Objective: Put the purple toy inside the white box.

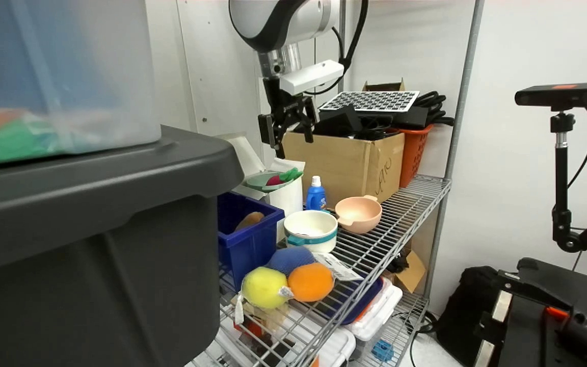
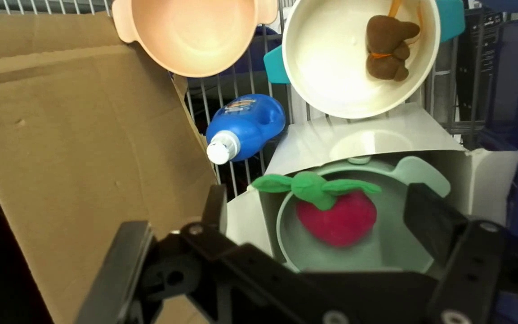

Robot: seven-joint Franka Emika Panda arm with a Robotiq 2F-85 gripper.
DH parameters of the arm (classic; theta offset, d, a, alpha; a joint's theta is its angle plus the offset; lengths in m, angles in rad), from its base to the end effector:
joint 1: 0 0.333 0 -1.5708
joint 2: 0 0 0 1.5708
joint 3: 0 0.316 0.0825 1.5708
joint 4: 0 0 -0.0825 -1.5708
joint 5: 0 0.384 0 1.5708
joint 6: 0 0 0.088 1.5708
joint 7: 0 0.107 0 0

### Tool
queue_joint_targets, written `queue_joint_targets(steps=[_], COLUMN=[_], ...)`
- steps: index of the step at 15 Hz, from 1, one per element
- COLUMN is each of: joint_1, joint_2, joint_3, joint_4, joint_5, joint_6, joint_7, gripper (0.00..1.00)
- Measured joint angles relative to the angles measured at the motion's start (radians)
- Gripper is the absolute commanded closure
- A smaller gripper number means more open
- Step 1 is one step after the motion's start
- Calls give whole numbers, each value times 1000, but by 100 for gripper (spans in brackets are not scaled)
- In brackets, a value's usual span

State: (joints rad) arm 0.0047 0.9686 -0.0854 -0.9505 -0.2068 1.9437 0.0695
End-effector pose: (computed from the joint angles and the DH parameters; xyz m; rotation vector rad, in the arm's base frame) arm 0.7859 -0.0514 0.2895 2.8773 -0.0562 0.0392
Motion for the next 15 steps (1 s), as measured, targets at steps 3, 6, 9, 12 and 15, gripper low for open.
queue_joint_targets(steps=[3,6,9,12,15], joint_1=[-10,-19,-24,-23,-23], joint_2=[-3,-36,-124,-247,-382], joint_3=[-3,-10,-11,-9,0], joint_4=[-9,-71,-184,-319,-466], joint_5=[0,0,0,0,0], joint_6=[0,0,1,1,0], joint_7=[-1,-6,-20,-40,-66], gripper=[0,0,0,0,0])
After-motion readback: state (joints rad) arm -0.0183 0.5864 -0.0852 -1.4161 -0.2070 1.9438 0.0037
